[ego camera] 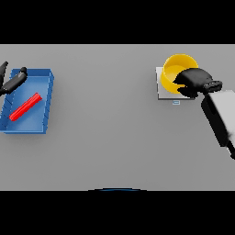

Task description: Pick up the red beaker and tilt it to pour out 1 green nut into yellow bowl. Pick up the yellow bowl and place it on the metallic measuring scale.

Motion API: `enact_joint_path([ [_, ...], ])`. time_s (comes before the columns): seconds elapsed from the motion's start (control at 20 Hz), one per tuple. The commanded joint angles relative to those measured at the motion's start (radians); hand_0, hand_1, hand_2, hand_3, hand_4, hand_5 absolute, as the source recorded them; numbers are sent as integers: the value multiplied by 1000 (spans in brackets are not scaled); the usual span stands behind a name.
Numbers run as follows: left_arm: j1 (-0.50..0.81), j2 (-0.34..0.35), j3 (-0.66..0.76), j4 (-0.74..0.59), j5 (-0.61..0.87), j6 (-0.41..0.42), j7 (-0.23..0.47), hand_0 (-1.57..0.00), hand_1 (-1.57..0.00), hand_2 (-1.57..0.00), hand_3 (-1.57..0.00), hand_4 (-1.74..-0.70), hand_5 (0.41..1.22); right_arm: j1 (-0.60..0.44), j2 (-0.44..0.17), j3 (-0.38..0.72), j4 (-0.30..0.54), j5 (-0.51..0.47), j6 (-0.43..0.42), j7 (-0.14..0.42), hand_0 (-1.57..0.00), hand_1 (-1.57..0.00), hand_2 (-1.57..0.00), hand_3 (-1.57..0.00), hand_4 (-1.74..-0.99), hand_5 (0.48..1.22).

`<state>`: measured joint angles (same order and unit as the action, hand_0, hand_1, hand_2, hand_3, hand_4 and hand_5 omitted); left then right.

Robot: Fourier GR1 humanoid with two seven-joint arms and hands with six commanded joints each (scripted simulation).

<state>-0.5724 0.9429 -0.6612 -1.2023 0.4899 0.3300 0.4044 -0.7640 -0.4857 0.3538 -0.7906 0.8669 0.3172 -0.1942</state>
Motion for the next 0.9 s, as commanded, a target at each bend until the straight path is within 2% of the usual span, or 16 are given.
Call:
enact_joint_path([
  [0.0, 4, 3, -5, -8, 0, -1, 11, 1, 1, 1, 1, -727, 715, -1, 1, 0, -2, 0, 4, 9, -1397, -1571, -1385, -1363, -1741, 1221],
  [0.05, 5, -1, -4, -2, 3, -2, 10, 1, 1, 1, 1, -729, 717, 4, 3, -3, 2, -5, 5, 1, -1332, -1459, -1423, -1198, -1741, 1221],
  [0.1, 2, 7, 2, -5, 4, -3, 11, 1, 1, 1, 1, -730, 720, -3, 6, -9, 14, -9, 6, -9, -1128, -1322, -1330, -1057, -1701, 1221],
  [0.2, 3, 8, 2, -8, 6, -5, 8, 1, 1, 1, 1, -733, 728, 4, 4, -18, 9, -22, 17, -1, -721, -980, -1042, -833, -1619, 1072],
  [0.35, -2, -4, 3, 10, 8, -12, 5, 1, 1, 1, 1, -727, 717, -11, -3, -16, 21, -14, 43, 23, -369, -582, -693, -613, -1539, 933],
  [0.45, -7, -11, -2, 8, 1, -8, 2, 1, 1, 1, 1, -724, 708, -16, -9, 3, 31, 2, 36, -6, -236, -380, -519, -525, -1501, 877],
  [0.55, -5, -9, -1, 11, 1, -5, 0, 1, 1, 1, 1, -722, 703, -28, -9, 11, 39, 11, 31, -21, -150, -243, -375, -449, -1469, 842],
  [0.7, -1, -8, 6, 10, 8, -4, -10, 1, 1, 1, 1, -722, 697, -20, -9, 11, 38, 9, 56, 3, -77, -124, -202, -352, -1431, 799],
  [0.85, -6, -1, 4, 8, 8, -12, 5, 1, 1, 1, 1, -720, 693, -21, 0, 8, 39, 3, 64, 15, -39, -63, -103, -272, -1410, 759],
])
